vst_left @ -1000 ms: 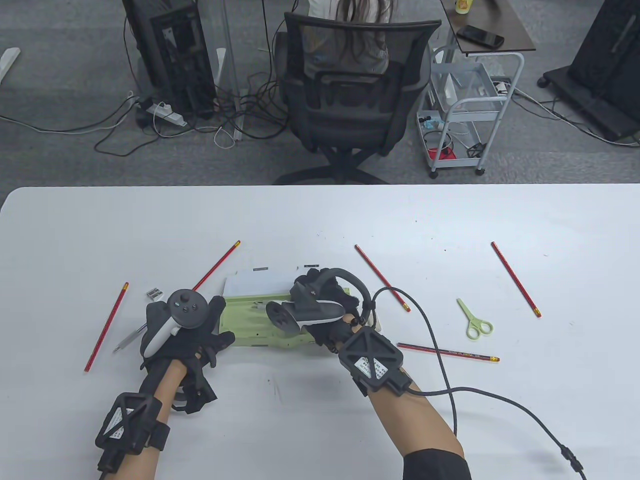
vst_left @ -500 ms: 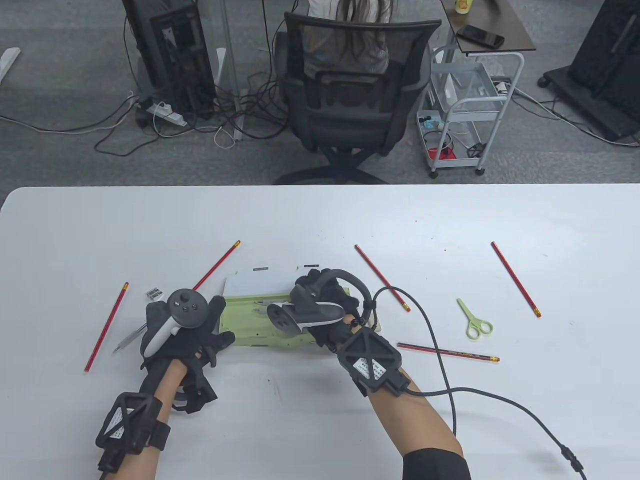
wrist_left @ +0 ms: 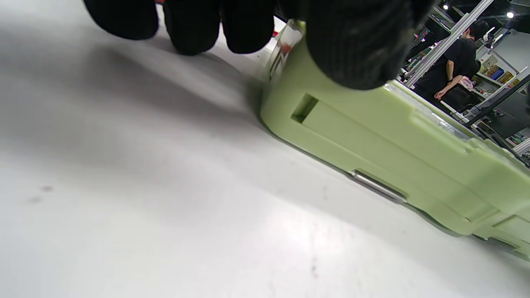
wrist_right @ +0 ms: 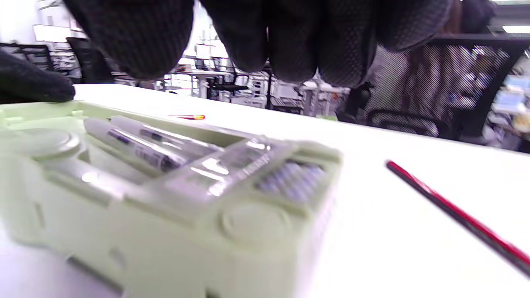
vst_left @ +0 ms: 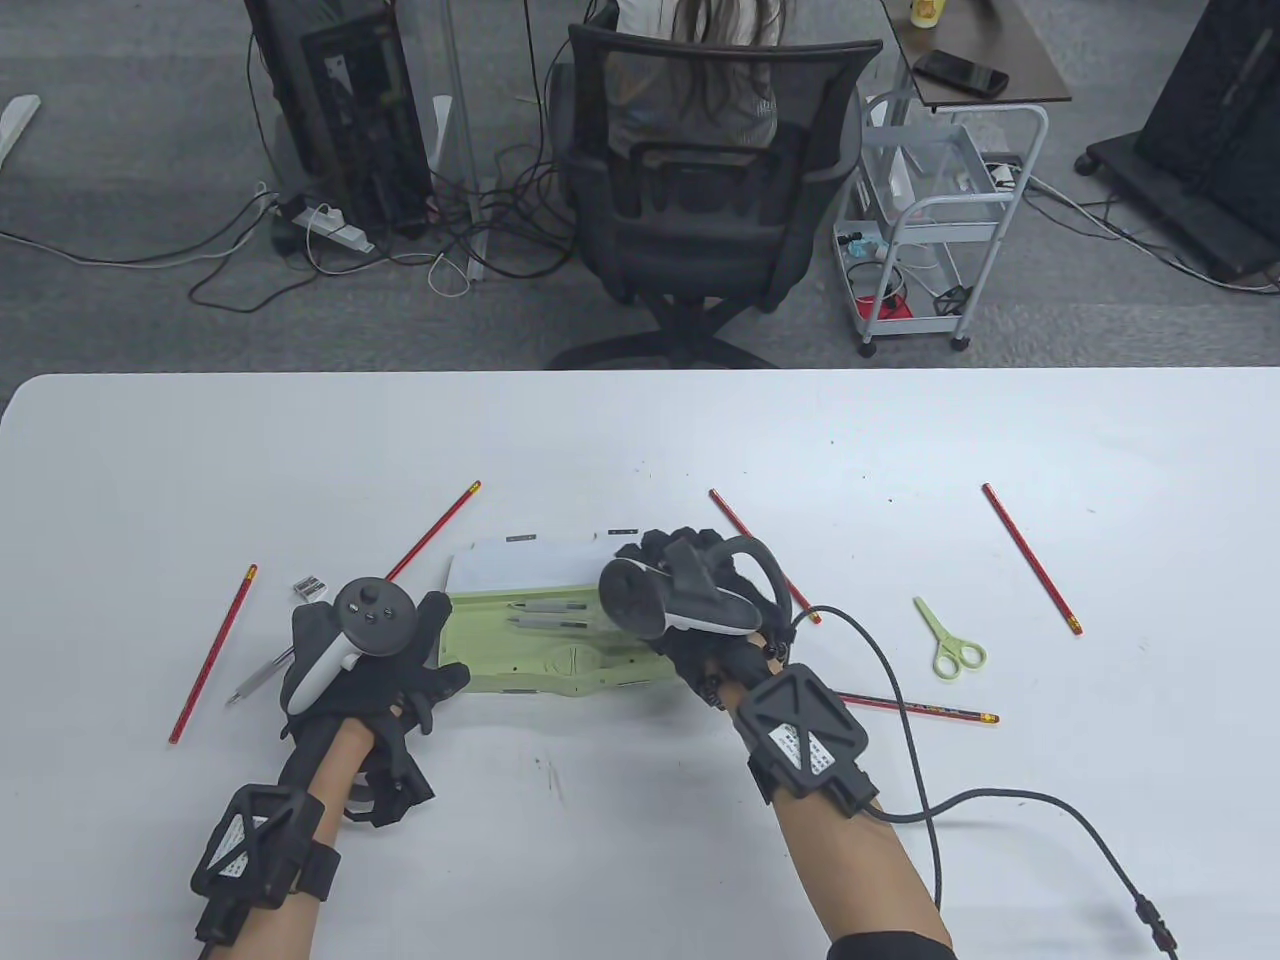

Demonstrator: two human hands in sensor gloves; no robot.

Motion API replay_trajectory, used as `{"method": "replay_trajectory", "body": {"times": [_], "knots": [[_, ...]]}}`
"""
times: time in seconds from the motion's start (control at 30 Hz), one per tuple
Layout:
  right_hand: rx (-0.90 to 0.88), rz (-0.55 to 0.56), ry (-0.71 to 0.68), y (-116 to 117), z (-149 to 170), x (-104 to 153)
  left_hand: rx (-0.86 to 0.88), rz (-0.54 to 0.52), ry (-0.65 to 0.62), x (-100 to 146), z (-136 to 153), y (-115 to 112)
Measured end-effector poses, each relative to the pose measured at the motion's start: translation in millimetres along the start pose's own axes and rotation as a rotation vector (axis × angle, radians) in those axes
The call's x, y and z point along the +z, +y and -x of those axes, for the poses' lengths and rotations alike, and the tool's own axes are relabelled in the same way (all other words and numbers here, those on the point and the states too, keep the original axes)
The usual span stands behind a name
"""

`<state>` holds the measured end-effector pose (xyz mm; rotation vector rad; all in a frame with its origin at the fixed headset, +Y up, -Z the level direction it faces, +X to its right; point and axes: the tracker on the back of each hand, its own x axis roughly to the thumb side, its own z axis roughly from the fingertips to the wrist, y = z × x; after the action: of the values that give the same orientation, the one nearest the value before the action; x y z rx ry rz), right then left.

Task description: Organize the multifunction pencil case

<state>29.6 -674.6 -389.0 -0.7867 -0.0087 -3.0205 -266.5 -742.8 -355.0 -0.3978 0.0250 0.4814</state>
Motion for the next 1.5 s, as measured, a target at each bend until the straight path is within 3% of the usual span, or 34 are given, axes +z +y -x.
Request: {"method": "replay_trajectory", "body": {"times": [0.3,0.63,0.97,1.07,1.33,1.5], "knots": [[-0.262,-0.060,0.026,45,32,25,0.002,-0.010,-0.002,1,0,-1],[-0.304,-0.141,0.033,48,30,20,-0.001,-0.003,-0.010,1,-2,-2],[-0.286,-0.150,0.058,46,29,19,-0.033,-0.019,-0.020,5,-5,1],[-0.285,-0.148,0.062,46,28,19,-0.058,-0.044,-0.031,16,-7,12],[-0.268,-0.149,0.066,45,28,18,-0.066,-0.308,0.094,44,20,77],[-0.263,-0.152,0.065,45,28,18,-0.239,-0.305,0.261,37,37,87]]}}
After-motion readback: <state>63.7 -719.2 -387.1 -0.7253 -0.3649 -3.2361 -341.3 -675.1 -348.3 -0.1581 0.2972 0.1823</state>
